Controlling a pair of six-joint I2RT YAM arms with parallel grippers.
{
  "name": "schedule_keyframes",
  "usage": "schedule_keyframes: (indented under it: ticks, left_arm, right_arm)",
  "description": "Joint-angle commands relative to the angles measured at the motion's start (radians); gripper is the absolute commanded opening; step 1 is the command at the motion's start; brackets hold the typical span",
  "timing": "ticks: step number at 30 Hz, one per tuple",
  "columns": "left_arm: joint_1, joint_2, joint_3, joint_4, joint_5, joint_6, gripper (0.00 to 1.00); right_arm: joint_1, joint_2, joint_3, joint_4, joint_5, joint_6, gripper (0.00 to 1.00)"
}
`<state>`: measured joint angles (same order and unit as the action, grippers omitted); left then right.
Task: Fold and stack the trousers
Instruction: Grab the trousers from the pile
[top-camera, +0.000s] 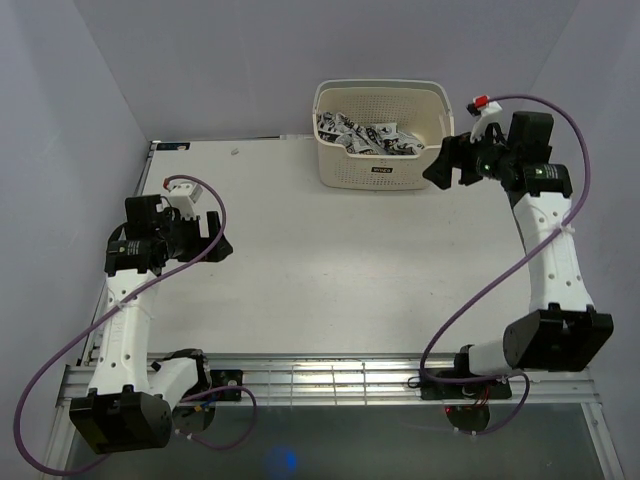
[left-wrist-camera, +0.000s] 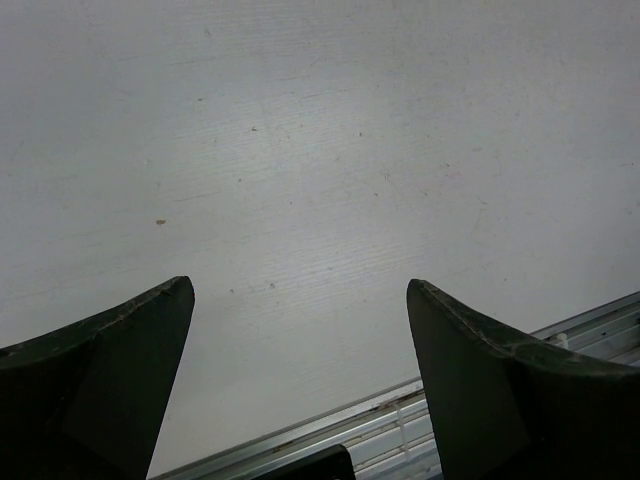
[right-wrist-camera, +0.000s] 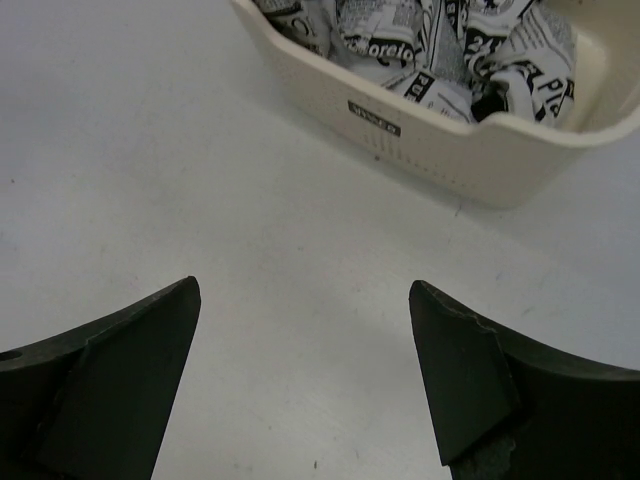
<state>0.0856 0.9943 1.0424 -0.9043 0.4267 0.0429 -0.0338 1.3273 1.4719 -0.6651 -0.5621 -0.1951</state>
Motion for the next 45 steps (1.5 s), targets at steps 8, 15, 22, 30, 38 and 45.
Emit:
schedule_keyframes:
  ticks: [8,15,22,30,38,45]
  left_arm:
    - [0.0,-0.011,0.011,0.016,0.014,-0.028,0.98]
    - [0.013,-0.006,0.013,0.015,0.017,-0.032,0.98]
    - [0.028,-0.016,0.011,0.016,0.009,-0.032,0.98]
    - [0.048,-0.026,0.001,0.03,0.012,-0.032,0.98]
    - [0.062,-0.042,-0.015,0.047,0.012,-0.064,0.98]
    - [0.063,-0.057,-0.019,0.053,0.024,-0.063,0.98]
  right_arm:
    - [0.144,0.383,0.356,0.355,0.028,0.302,0.9]
    - [0.279,0.662,0.524,0.433,0.099,0.323,0.9]
    - [0.385,0.838,0.625,0.481,0.224,0.295,0.9]
    - [0.403,0.96,0.64,0.587,0.384,0.309,0.9]
    - [0.394,0.96,0.65,0.619,0.211,0.401,0.9]
    - [0.362,0.793,0.513,0.695,0.11,0.525,0.9]
